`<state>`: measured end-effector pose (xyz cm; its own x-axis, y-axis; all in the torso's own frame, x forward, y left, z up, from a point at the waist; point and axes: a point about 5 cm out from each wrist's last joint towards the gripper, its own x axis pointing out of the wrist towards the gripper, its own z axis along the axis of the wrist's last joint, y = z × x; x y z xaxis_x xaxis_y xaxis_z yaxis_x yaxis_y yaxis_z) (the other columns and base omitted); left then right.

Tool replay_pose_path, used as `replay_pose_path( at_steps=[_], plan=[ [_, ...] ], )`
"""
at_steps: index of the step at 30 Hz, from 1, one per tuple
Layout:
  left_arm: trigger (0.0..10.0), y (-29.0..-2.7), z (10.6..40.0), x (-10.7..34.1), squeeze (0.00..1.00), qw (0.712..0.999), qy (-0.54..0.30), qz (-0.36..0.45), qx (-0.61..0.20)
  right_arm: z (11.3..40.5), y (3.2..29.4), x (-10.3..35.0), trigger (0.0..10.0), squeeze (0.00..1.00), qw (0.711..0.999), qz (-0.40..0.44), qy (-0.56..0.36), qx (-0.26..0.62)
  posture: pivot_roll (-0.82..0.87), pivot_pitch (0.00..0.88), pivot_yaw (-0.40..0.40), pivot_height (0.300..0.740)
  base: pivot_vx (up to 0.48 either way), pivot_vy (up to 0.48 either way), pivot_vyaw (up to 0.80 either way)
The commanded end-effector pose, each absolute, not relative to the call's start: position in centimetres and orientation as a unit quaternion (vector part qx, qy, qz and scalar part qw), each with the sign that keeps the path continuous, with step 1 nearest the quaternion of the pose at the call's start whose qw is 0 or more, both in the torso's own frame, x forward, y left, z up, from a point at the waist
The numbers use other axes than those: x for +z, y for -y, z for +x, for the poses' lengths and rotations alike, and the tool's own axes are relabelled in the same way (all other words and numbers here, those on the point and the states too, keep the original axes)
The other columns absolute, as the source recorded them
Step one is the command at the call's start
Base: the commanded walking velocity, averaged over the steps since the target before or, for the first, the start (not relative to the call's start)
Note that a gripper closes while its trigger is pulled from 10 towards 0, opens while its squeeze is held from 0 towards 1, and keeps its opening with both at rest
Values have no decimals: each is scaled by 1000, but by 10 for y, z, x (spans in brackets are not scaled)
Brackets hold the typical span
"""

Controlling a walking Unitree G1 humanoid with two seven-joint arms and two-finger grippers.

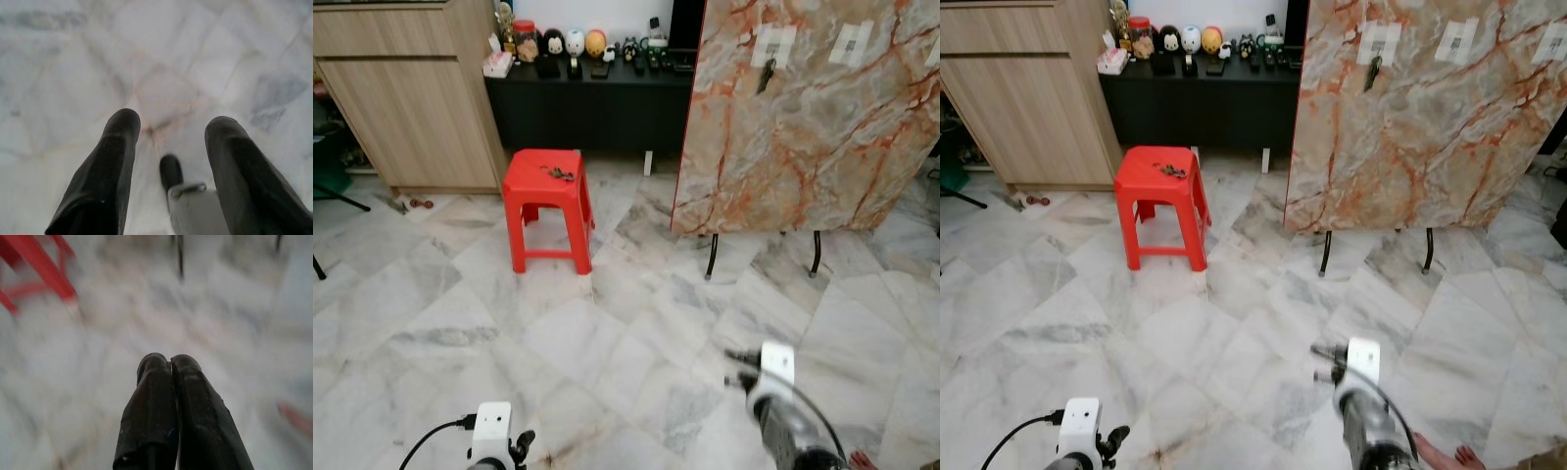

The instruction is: Hang keys on a hook

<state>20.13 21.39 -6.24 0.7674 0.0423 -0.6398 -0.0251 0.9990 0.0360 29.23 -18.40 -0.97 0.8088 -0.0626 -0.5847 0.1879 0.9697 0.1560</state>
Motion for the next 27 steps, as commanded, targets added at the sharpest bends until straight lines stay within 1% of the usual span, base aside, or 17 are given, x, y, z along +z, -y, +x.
replay_pose_path(
  at_steps=[1,3,7,10,13,14,15,16,17,18,20,23,27],
  plan=[
    [10000,-216,264,-11,0,977,-210,35,-10,314,180,13,10000,0,960,114,-251,-49,-14,0,-59,740,0,0,0],
    [10000,-214,289,16,0,987,-154,44,-27,332,171,35,10000,0,969,128,-212,-28,-17,0,-61,740,0,0,0],
    [10000,-202,308,46,0,993,-80,44,-73,360,154,73,10000,0,977,143,-156,30,-15,0,-65,740,0,0,0],
    [10000,-198,311,53,0,993,-61,42,-91,363,150,80,10000,0,979,139,-143,43,-11,0,-69,740,0,0,0],
    [10000,-185,313,68,0,989,-30,29,-143,369,140,95,10000,0,978,155,-114,78,-8,0,-70,740,0,0,0],
    [10000,-182,312,70,0,987,-27,28,-155,370,138,97,10000,0,976,164,-110,88,-7,0,-70,740,0,0,0],
    [10000,-176,310,76,0,982,-22,26,-187,370,130,102,10000,0,970,189,-103,117,-8,0,-71,740,0,0,0],
    [10000,-173,308,79,0,979,-19,23,-202,370,126,105,10000,0,964,204,-103,137,-9,0,-70,740,0,0,0],
    [10000,-173,308,79,0,979,-19,23,-202,370,126,105,10000,0,964,204,-103,137,-9,0,-70,740,0,0,0],
    [10000,-167,305,85,0,972,-13,22,-235,367,116,109,10000,0,948,231,-111,190,-10,0,-72,740,0,0,0],
    [10000,-163,301,91,0,964,-10,28,-262,362,109,112,10000,0,933,243,-114,239,-11,0,-74,740,0,0,0],
    [10000,-159,296,98,0,956,-5,37,-291,352,111,107,10000,0,926,230,-128,270,-7,0,-77,740,0,0,0],
    [10000,-159,287,105,0,952,3,52,-302,337,119,99,10000,0,926,206,-140,283,-3,0,-80,740,0,0,0]
  ],
)
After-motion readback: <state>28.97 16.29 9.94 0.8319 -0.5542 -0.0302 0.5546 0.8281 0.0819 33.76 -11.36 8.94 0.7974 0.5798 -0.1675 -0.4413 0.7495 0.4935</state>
